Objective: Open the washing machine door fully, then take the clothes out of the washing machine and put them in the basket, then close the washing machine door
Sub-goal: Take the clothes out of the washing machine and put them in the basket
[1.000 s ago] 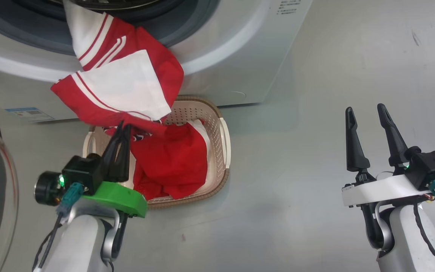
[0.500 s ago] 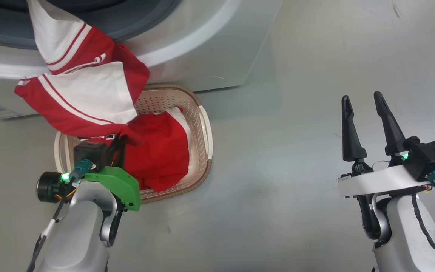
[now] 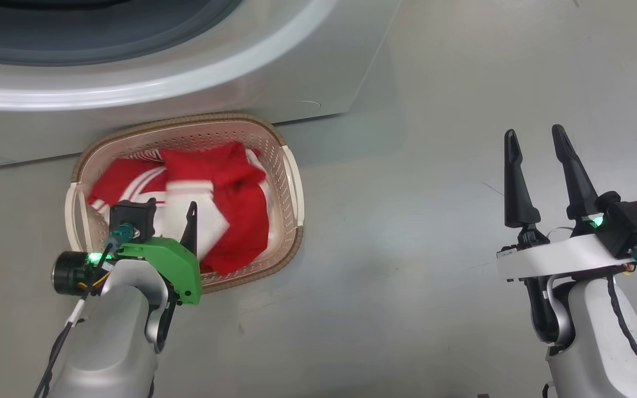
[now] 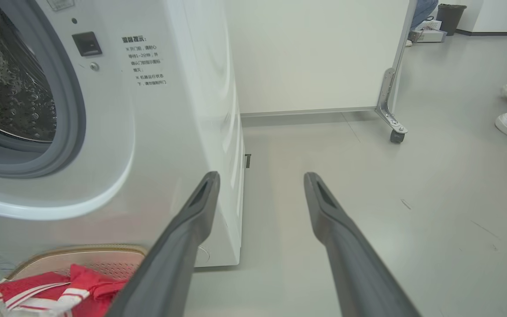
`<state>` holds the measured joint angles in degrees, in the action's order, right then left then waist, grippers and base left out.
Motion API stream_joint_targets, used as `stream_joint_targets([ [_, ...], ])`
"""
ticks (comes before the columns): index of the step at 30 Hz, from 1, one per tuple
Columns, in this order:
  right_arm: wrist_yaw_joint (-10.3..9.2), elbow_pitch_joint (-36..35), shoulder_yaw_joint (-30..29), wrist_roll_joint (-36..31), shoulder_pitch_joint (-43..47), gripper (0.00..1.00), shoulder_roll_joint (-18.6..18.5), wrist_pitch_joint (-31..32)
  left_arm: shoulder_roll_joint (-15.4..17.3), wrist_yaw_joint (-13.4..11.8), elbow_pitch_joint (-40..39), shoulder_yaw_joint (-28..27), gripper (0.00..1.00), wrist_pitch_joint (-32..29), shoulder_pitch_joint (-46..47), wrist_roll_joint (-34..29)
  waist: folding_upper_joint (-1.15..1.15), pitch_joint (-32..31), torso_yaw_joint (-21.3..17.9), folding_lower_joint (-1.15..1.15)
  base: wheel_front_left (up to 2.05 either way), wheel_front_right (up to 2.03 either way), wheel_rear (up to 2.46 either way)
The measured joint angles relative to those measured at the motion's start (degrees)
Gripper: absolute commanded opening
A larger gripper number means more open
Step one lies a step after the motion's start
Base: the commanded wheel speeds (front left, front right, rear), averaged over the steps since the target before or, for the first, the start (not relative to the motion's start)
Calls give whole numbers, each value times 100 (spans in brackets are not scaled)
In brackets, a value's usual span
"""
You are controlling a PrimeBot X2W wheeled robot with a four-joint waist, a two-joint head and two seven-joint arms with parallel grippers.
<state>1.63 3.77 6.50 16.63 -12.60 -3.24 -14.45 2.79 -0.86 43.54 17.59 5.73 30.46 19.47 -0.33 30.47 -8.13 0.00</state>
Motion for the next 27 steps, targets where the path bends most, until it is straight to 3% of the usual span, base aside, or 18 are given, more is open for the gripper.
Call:
stream_joint_targets([
  [13, -25, 84, -202, 0, 0, 100, 4, 0, -12, 5, 125, -137, 100, 726, 9, 37, 0, -200, 193, 0, 0, 0, 0],
  [27, -25, 270, -342, -121, 303, 100, -90, 0, -30, -64, -656, -276, 100, 872, -330, 35, 0, -797, 516, 0, 0, 0, 0],
])
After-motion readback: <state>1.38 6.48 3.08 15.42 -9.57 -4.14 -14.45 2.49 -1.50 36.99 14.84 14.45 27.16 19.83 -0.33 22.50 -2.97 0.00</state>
